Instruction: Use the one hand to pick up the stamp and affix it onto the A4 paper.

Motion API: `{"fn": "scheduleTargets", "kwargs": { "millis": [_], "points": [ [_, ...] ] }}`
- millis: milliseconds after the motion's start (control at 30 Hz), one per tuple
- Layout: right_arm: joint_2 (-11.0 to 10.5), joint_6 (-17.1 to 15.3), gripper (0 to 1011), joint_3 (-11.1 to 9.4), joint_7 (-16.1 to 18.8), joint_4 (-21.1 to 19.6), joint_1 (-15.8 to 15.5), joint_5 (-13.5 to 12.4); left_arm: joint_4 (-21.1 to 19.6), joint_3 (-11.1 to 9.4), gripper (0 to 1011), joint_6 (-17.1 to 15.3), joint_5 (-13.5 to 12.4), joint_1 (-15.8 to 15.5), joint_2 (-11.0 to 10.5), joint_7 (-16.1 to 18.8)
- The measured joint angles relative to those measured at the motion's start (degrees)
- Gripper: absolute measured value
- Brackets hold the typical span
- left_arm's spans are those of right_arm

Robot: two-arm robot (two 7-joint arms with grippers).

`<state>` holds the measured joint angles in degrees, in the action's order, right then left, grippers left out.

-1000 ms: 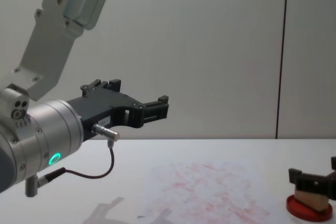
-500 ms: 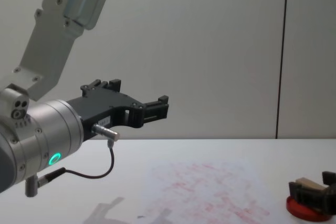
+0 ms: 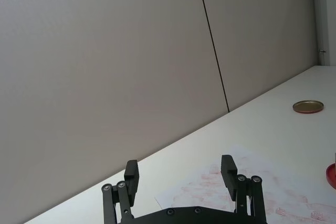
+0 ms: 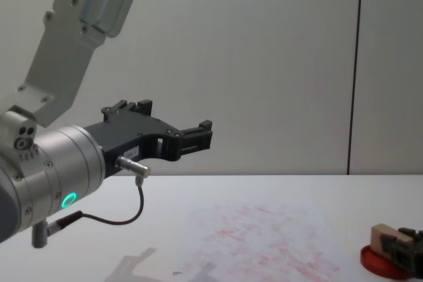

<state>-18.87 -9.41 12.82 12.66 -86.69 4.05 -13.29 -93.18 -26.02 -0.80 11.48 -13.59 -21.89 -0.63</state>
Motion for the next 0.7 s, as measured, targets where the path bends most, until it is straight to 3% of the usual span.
{"fn": "scheduleTargets", "kwargs": {
  "millis": [67,167,500,700],
  "points": [
    [-0.02,0.13,254,-0.03,0.02,0.04,0.01,0.05,0.00,0.00,993,0.00,0.00,0.00,0.00,0.00],
    [-0.06,0.54,218,-0.08,0.03,0.07,0.02,0.23,0.00,0.00,993,0.00,0.00,0.00,0.00,0.00],
    [-0.16,3.16,219,-0.15,0.55,-1.15,0.05,1.15,0.00,0.00,993,0.00,0.00,0.00,0.00,0.00],
    [0.31,4.28,219,0.31,2.62,-2.64,0.65,1.44,0.00,0.00,993,0.00,0.00,0.00,0.00,0.00]
  ]
}}
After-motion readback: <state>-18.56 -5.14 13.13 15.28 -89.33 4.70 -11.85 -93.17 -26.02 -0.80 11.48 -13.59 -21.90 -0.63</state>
